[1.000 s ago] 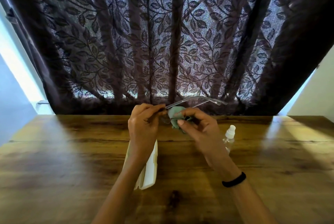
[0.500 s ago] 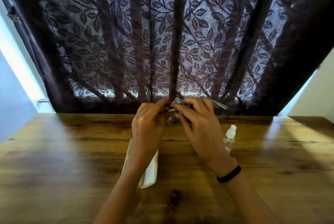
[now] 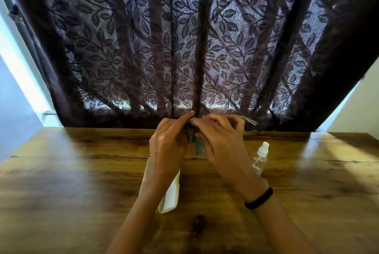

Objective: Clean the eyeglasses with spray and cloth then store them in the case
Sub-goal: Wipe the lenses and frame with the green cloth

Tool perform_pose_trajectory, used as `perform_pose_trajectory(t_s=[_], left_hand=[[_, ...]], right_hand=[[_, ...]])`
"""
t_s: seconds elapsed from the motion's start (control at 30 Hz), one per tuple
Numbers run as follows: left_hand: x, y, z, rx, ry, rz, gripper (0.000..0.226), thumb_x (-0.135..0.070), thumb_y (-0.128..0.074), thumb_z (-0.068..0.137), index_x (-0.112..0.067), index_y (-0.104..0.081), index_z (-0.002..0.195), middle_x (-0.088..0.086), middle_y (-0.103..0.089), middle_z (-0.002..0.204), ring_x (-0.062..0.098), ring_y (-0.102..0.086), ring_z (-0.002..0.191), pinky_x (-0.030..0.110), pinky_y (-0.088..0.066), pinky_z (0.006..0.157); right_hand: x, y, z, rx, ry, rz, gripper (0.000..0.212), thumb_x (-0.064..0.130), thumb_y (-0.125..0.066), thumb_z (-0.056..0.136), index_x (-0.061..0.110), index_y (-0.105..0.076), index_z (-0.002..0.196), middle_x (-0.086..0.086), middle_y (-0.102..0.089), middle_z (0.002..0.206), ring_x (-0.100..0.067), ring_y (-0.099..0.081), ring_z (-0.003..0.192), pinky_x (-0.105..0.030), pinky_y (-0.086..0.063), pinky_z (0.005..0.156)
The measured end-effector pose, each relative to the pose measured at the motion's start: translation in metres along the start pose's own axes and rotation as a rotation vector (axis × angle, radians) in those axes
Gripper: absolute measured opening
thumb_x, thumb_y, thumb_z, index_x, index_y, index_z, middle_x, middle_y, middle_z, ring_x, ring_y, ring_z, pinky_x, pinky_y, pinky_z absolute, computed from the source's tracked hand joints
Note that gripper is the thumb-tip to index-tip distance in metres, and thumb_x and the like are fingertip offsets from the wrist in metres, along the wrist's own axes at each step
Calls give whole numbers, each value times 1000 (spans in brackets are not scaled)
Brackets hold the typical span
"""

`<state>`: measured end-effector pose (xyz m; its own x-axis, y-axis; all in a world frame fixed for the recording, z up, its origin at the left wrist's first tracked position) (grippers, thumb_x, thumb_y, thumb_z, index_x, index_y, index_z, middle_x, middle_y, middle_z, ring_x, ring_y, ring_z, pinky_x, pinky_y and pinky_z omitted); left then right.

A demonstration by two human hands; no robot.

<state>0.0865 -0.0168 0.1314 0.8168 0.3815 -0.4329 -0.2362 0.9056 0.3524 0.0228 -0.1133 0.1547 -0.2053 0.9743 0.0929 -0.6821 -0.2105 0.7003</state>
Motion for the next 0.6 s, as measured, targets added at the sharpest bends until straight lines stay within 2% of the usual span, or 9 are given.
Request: perform_pose_trajectory(t_s=[0.1, 0.2, 0.37, 0.5, 0.6], left_hand=[[-1, 0, 0, -8, -16, 16, 49, 12, -63, 67, -9, -64, 111, 5, -68, 86, 7, -53, 80, 16, -47, 68], [-2, 0, 1, -16, -11, 18, 46, 9, -58, 67, -8, -65, 110, 5, -68, 83, 7, -51, 78, 15, -44, 67], [-6, -1, 0, 6, -27, 40, 44, 8, -62, 68, -6, -65, 110, 4, -68, 81, 7, -49, 77, 15, -41, 65], [-7, -6, -1, 43, -13, 40, 50, 13, -65, 67, -7, -64, 112, 5, -67, 81, 10, -48, 76, 20, -43, 62], [-6, -7, -1, 54, -6, 52, 49, 13, -66, 69, -8, -64, 113, 4, -65, 79, 10, -47, 75, 18, -41, 63]], right_hand=[[1, -1, 2, 2, 8, -55, 25, 15, -60, 85, 16, -61, 110, 1, -68, 107, -20, -56, 109, -43, -24, 97], [0, -5, 2, 18, 8, -103, 25, 22, -50, 87, 16, -61, 109, 1, -68, 104, -21, -59, 105, -48, -24, 99], [-8, -9, -1, -5, -6, -201, 27, 18, -65, 80, 15, -60, 106, -1, -67, 97, -23, -60, 99, -49, -20, 103], [-13, -8, -4, 18, -44, -231, 28, 22, -55, 80, 14, -59, 106, -2, -66, 96, -25, -60, 99, -52, -21, 104], [-20, -7, -6, 43, -70, -273, 35, 19, -70, 75, 14, -60, 108, -2, -65, 98, -24, -59, 100, -54, -23, 107]])
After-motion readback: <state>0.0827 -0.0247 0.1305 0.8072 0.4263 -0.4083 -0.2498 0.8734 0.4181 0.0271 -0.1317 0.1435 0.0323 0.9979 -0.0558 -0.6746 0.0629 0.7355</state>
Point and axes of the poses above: each hand's wrist, its own z-axis towards the middle knuckle, its own y-axis out of the back of the hand, x = y × z, the point moved 7 cm from there along z, towards the middle knuckle
